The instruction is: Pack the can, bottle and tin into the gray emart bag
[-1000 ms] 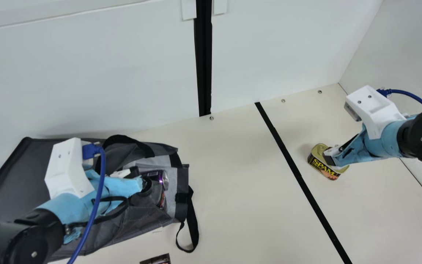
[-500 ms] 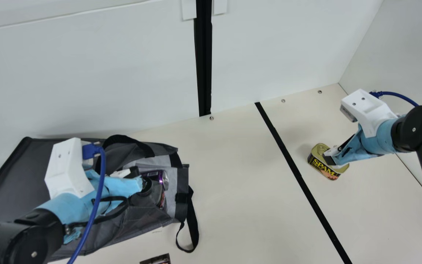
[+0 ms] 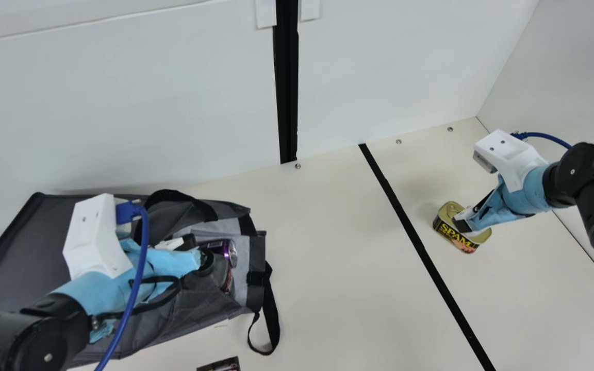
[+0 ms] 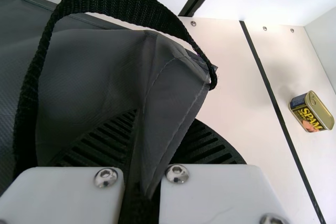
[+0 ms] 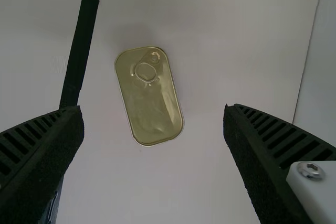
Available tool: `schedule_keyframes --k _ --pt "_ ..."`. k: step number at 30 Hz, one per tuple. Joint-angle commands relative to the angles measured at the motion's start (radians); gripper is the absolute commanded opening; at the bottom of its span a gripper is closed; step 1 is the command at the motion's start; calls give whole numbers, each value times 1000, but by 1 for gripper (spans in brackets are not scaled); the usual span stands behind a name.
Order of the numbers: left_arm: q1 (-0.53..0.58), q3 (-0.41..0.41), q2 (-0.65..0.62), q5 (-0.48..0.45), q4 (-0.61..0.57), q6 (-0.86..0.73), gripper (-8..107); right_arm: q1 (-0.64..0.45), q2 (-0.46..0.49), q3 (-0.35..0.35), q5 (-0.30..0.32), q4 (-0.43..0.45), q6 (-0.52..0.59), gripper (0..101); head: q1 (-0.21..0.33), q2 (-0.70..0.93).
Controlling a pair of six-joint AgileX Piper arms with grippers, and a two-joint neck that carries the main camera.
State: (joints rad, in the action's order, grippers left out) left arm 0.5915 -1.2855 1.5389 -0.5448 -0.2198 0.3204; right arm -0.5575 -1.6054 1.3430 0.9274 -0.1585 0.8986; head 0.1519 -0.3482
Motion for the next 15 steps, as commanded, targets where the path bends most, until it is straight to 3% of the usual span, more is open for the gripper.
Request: schedule_keyframes --k 1,15 --pt "0 0 0 0 0 0 10 -2 -13 3 2 -4 6 91 23 -1" --pt "0 0 0 0 0 0 10 -16 -98 11 4 -27 50 91 23 -1"
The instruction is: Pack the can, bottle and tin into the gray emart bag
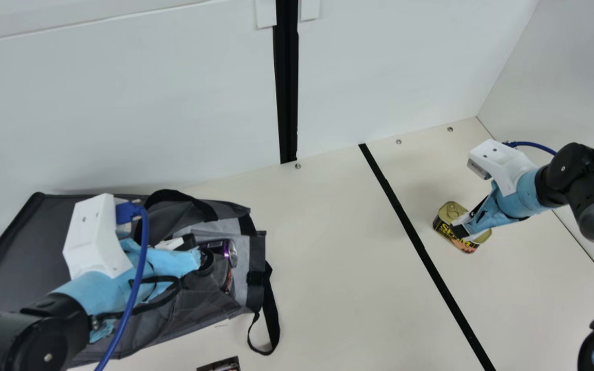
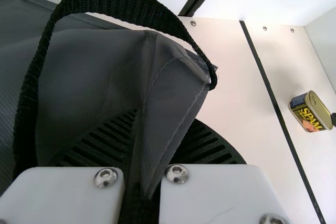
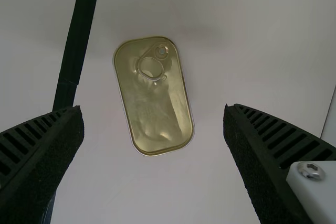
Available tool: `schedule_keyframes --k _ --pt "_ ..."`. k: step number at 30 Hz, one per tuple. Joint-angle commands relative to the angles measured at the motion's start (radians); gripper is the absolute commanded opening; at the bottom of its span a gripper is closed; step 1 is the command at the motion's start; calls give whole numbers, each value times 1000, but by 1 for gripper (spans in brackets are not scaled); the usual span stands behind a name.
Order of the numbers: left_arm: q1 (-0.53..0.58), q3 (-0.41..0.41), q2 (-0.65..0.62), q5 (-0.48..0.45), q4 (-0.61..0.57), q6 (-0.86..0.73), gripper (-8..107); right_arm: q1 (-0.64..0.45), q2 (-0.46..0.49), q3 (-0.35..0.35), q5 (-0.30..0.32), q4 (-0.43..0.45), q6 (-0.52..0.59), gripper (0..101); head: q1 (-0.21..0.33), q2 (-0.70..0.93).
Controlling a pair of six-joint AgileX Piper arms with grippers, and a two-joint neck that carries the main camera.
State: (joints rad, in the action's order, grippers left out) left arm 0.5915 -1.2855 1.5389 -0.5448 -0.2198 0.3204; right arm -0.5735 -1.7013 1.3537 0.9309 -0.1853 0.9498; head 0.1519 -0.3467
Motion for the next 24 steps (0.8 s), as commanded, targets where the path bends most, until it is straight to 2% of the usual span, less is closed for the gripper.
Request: schedule_keyframes --k 1,24 --pt "0 0 0 0 0 0 10 0 -8 0 0 0 1 91 23 -2" --pt "0 0 0 0 0 0 10 18 -156 19 -44 36 12 91 23 -2"
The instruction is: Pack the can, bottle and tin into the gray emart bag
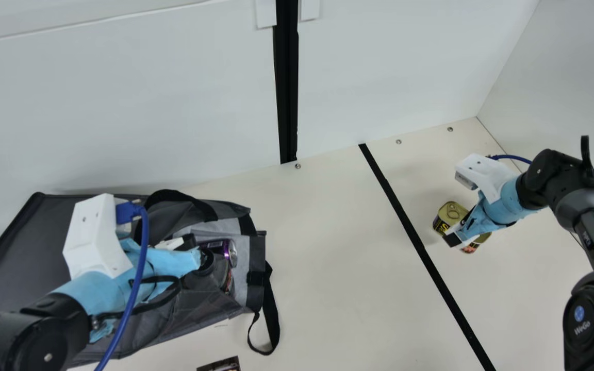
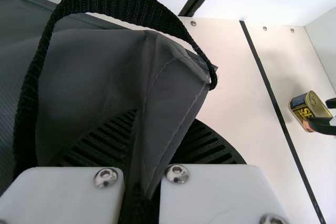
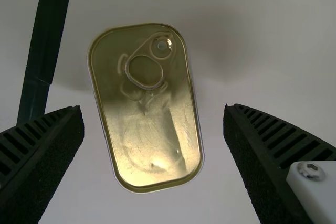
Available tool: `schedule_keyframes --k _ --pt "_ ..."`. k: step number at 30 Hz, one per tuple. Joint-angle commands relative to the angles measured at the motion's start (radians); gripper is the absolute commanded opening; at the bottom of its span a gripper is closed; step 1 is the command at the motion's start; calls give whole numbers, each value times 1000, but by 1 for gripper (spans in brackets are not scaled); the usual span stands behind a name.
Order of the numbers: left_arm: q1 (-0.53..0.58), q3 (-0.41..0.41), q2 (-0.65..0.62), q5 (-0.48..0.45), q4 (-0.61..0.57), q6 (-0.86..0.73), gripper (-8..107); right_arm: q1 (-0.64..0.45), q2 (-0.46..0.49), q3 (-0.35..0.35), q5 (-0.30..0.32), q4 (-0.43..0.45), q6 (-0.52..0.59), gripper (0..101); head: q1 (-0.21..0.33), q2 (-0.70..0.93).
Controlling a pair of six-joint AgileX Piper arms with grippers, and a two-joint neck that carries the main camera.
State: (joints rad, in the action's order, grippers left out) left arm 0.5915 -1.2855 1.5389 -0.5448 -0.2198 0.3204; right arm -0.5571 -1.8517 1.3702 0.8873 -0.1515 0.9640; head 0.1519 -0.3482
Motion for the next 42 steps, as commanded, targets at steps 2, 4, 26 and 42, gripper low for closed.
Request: schedule_keyframes --k 2,4,26,42 --pt "0 0 0 0 0 0 10 6 -18 7 -3 7 -5 91 23 -1" --pt "0 0 0 0 0 0 10 10 -29 12 -5 11 -8 91 23 -1" --pt "0 0 0 0 0 0 10 31 -79 40 -9 28 -12 0 23 -1" --pt "0 0 0 0 0 0 10 57 6 -2 -16 9 0 0 23 -1"
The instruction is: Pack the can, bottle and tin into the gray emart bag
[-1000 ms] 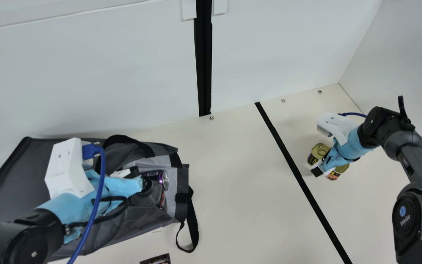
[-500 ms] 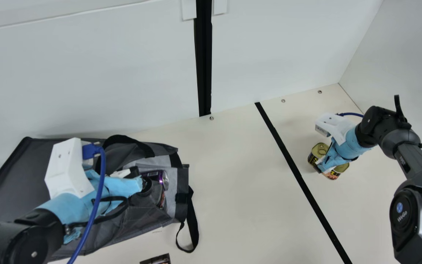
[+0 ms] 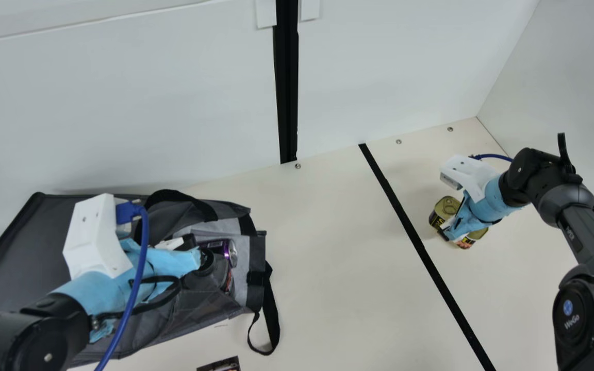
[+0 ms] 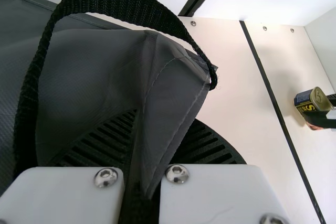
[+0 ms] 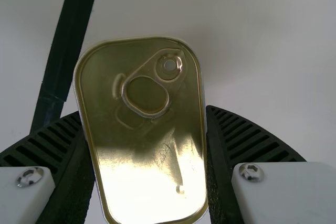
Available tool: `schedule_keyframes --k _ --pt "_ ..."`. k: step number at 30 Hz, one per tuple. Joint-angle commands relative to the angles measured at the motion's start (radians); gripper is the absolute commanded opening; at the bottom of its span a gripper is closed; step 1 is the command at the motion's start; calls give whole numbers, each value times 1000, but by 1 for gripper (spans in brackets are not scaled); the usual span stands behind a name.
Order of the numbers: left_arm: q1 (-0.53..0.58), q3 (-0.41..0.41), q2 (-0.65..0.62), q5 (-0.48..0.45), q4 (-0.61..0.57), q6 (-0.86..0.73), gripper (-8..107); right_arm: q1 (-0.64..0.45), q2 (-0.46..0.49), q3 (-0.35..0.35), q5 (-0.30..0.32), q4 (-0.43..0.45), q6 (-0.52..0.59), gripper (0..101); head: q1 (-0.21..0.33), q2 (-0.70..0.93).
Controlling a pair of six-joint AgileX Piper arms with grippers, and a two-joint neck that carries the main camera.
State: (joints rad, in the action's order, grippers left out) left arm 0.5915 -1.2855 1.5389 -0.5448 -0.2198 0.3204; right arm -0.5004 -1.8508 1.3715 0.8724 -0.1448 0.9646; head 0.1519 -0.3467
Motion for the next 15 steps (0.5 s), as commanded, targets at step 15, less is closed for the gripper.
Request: schedule_keyframes --k 15 --pt "0 0 0 0 0 0 10 67 120 -66 2 1 -18 0 23 -2"
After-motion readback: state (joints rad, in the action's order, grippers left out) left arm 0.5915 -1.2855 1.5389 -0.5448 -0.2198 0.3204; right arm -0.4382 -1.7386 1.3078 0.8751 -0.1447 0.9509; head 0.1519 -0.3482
